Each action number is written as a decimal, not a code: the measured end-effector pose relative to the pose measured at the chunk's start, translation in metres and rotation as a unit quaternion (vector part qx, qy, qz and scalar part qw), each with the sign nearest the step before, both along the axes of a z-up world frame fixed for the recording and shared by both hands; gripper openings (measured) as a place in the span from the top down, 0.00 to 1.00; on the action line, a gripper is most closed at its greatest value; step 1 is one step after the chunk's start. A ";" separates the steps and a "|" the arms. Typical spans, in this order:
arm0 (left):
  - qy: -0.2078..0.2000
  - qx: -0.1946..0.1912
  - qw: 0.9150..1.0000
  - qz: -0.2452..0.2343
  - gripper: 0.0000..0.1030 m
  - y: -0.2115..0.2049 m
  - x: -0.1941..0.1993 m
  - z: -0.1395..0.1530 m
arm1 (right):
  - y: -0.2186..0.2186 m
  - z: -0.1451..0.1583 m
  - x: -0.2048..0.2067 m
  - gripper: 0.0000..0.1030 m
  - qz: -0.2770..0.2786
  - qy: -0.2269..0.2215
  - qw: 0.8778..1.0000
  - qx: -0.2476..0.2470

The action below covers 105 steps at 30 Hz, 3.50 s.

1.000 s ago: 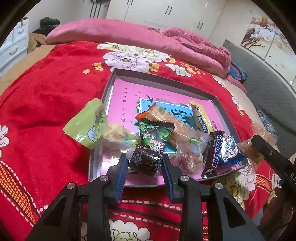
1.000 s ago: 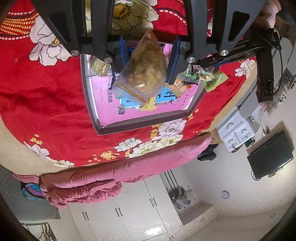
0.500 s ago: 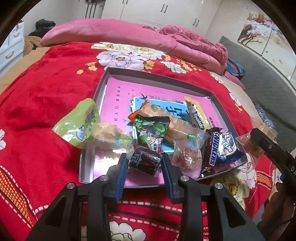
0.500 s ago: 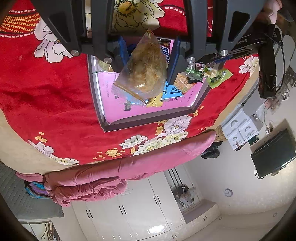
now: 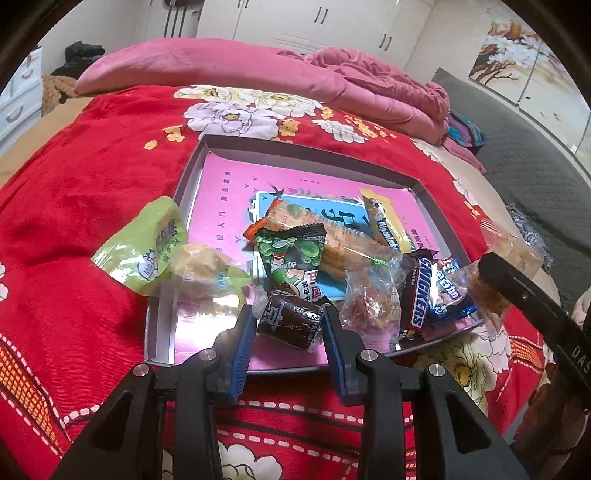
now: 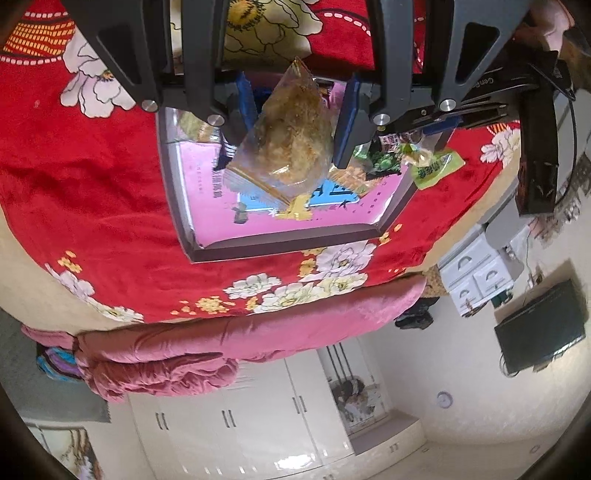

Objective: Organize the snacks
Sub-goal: 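Lower the dark candy and crumbly-snack bag into the tray with both grippers, then open both grippers to release the candy and snack bag in the tray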

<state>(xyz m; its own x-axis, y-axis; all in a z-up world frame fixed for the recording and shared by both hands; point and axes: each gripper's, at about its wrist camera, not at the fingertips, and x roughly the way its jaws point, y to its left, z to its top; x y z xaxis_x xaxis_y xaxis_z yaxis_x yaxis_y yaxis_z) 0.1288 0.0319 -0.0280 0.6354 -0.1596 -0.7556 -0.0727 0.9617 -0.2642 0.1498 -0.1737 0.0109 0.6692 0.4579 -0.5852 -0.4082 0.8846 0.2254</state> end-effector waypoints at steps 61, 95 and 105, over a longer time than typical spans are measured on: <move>0.001 0.000 1.000 0.000 0.64 -0.001 0.001 0.001 | 0.019 -0.020 0.017 0.62 -0.027 -0.003 0.994 -0.110; 0.006 0.040 0.999 -0.001 0.63 -0.008 0.004 -0.003 | 0.042 -0.033 0.011 0.62 0.058 0.036 0.995 -0.069; 0.007 0.048 0.999 -0.003 0.62 -0.010 0.004 -0.003 | 0.042 -0.033 0.011 0.62 0.056 0.037 0.995 -0.069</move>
